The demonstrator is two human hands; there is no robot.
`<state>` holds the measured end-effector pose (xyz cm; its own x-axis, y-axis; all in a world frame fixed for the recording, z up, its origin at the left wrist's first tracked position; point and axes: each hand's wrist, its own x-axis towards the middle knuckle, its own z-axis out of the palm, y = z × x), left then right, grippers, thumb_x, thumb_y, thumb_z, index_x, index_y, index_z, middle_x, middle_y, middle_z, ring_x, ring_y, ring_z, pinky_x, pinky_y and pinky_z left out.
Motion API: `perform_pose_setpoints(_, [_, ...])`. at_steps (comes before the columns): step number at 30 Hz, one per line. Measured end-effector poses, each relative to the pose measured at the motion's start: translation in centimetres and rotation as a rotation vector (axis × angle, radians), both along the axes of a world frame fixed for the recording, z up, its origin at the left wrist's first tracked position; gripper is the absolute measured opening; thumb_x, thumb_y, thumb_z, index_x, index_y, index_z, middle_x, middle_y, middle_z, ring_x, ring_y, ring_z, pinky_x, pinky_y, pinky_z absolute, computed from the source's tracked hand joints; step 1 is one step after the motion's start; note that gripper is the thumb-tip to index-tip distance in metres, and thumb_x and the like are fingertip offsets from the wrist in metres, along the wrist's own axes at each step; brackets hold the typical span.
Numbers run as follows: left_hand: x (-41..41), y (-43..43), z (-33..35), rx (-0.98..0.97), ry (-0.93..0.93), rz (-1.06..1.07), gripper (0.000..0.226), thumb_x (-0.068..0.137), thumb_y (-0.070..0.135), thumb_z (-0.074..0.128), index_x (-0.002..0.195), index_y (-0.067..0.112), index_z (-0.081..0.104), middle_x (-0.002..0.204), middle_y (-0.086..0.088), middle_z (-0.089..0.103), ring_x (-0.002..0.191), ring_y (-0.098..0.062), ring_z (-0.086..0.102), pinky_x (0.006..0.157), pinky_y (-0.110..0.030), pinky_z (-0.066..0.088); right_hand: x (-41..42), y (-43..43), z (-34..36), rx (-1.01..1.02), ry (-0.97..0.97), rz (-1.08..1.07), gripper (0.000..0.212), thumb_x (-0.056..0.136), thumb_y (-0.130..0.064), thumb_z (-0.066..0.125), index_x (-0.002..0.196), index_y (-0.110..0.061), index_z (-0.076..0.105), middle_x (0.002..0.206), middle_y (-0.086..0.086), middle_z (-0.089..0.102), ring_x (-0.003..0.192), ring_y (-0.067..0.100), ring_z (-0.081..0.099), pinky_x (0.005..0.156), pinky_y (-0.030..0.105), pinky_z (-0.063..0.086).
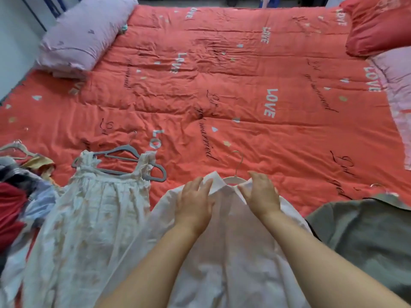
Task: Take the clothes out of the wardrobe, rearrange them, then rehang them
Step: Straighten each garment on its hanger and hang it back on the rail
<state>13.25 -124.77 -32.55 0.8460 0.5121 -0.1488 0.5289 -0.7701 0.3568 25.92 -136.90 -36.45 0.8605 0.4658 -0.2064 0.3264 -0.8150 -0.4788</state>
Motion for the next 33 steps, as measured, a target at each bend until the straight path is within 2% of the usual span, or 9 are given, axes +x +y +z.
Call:
perform_pose_setpoints(5, [-3.4,-1.2,-1.9,-0.032,0.154,0.015,0.054,0.093,0.034,0.051,0.143,0.031,0.031,0.149,0.006,0.027,0.138,-0.014,0.022,0.105,-0.026,0.021,-4.2,-1.9,-3.4,-0.069,0.135,0.110,0.042,0.089,-0.032,0.058,0.127,-0.015,0.052,0.127,0.007,0.052,0.121,0.025,0.044,0.099,0.036,0.035])
perform_pose_setpoints(10, [-7.0,-1.3,-1.0,-0.027,0.229,0.062,0.052,0.095,0.037,0.045,0.144,0.032,0.028,0.151,0.006,0.024,0.137,-0.014,0.024,0.106,-0.028,0.023,-9.2,-3.0,-2.9,-0.021,0.193,0.164,0.041,0.086,-0.029,0.063,0.123,-0.013,0.057,0.123,0.008,0.056,0.117,0.027,0.049,0.099,0.038,0.038])
perform_pose_setpoints(19, [-16.1,1.9,5.7,0.027,0.094,0.201,0.049,0.093,0.035,0.049,0.140,0.030,0.038,0.141,0.006,0.040,0.128,-0.017,0.038,0.100,-0.028,0.029,-16.7,2.4,5.1,0.011,0.064,0.424,0.043,0.089,-0.032,0.058,0.130,-0.017,0.051,0.130,0.004,0.052,0.122,0.024,0.045,0.103,0.033,0.032])
perform_pose_setpoints(26, [-30.0,6.6,12.0,0.116,-0.004,0.336,0.049,0.093,0.033,0.048,0.141,0.029,0.038,0.138,0.007,0.043,0.124,-0.016,0.043,0.098,-0.027,0.033,-26.7,8.2,12.8,0.030,-0.066,0.639,0.046,0.090,-0.036,0.057,0.132,-0.021,0.047,0.133,0.001,0.049,0.123,0.019,0.045,0.099,0.030,0.036])
perform_pose_setpoints(31, [-43.0,9.9,14.2,0.119,-0.089,0.426,0.046,0.089,0.026,0.054,0.135,0.024,0.048,0.129,0.002,0.054,0.120,-0.022,0.049,0.098,-0.034,0.034,-37.0,11.9,16.3,0.040,-0.142,0.750,0.047,0.088,-0.038,0.059,0.130,-0.021,0.050,0.129,0.001,0.051,0.120,0.020,0.047,0.098,0.027,0.036])
perform_pose_setpoints(33, [-48.1,11.5,14.9,0.133,-0.068,0.443,0.047,0.089,0.029,0.054,0.135,0.026,0.047,0.127,0.003,0.054,0.118,-0.020,0.049,0.098,-0.033,0.034,-41.6,13.8,17.3,0.030,-0.158,0.758,0.047,0.088,-0.039,0.058,0.131,-0.023,0.049,0.130,-0.001,0.050,0.121,0.018,0.045,0.098,0.026,0.035])
